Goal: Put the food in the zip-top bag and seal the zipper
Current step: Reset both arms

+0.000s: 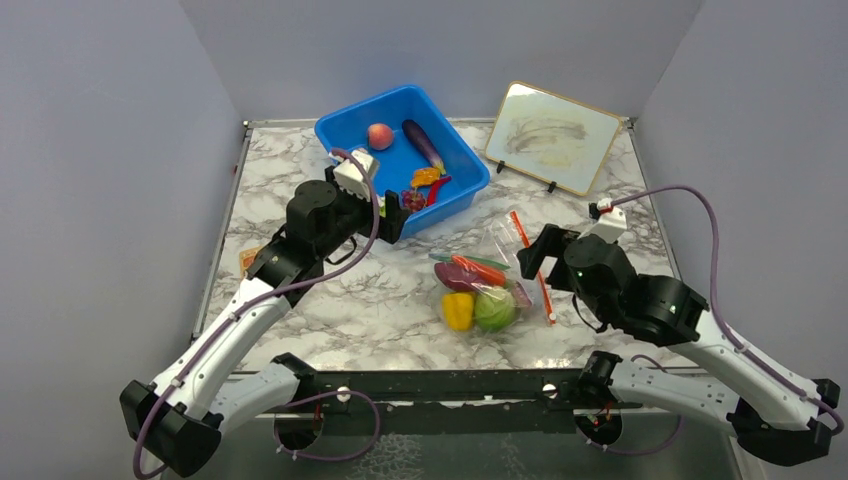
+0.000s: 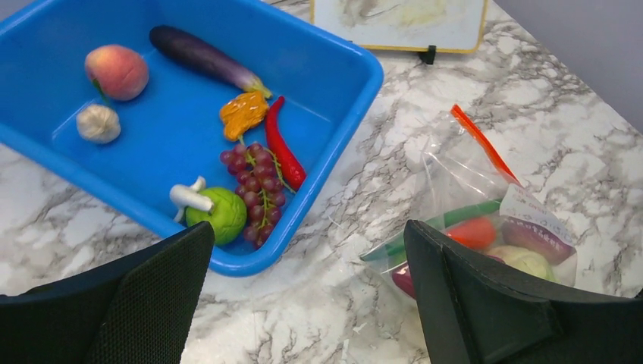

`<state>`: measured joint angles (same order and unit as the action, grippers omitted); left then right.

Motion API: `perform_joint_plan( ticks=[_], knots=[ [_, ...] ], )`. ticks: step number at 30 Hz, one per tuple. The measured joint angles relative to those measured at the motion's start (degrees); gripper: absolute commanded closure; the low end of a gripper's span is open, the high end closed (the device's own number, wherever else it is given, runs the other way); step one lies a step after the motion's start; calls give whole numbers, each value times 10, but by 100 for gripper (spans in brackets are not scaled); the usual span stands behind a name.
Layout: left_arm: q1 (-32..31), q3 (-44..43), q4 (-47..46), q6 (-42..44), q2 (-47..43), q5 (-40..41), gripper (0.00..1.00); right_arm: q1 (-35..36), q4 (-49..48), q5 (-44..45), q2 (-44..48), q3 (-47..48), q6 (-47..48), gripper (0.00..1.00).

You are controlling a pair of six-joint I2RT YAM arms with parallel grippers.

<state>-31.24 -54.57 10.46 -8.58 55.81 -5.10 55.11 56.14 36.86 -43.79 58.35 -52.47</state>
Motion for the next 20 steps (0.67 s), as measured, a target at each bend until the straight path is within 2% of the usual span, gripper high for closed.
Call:
perform_joint_plan(
  ticks=[10,20],
  knots=[
    [0,-2,7,-45,-68,22,1,0,-47,0,-7,89,113,5],
    [0,-2,-19,-51,-100,22,1,0,-100,-19,43,93,153,4]
  ],
)
